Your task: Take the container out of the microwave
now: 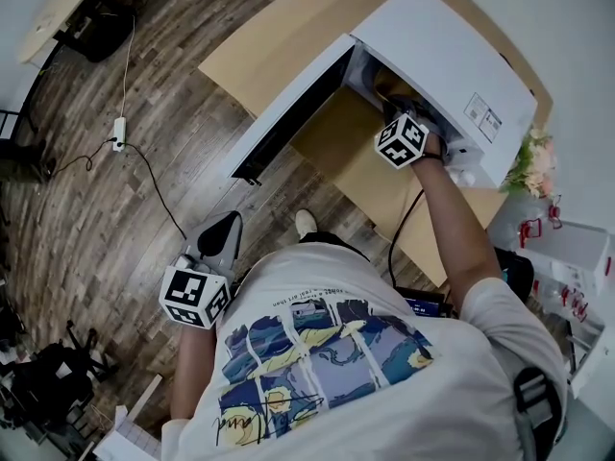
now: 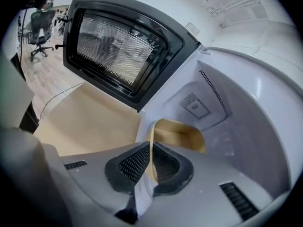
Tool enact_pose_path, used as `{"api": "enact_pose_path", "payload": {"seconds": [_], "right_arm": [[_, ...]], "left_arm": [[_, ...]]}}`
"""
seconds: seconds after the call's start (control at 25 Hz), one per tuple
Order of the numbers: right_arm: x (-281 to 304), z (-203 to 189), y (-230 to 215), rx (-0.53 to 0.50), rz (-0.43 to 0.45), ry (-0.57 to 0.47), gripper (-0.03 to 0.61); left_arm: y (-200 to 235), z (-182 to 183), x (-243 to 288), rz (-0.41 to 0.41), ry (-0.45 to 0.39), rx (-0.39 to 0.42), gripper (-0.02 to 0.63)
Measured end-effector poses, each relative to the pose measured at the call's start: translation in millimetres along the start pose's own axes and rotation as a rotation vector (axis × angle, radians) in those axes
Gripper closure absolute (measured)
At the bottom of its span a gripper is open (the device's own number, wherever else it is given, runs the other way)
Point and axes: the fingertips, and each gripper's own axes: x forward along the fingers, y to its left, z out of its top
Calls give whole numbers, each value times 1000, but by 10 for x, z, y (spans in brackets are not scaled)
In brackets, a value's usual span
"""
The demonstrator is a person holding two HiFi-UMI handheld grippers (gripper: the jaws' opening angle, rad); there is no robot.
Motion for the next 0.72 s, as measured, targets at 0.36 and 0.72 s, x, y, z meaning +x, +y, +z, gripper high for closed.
{"api": "enact_pose_path", "payload": {"seconds": [0.36, 0.72], "right_arm": [[-207, 143, 186, 0, 10, 3, 561], [-581, 394, 514, 9, 14, 1, 561]], "left_arm": [[79, -123, -216, -18, -11, -4, 606], [188, -305, -584, -49, -24, 1, 605]]}}
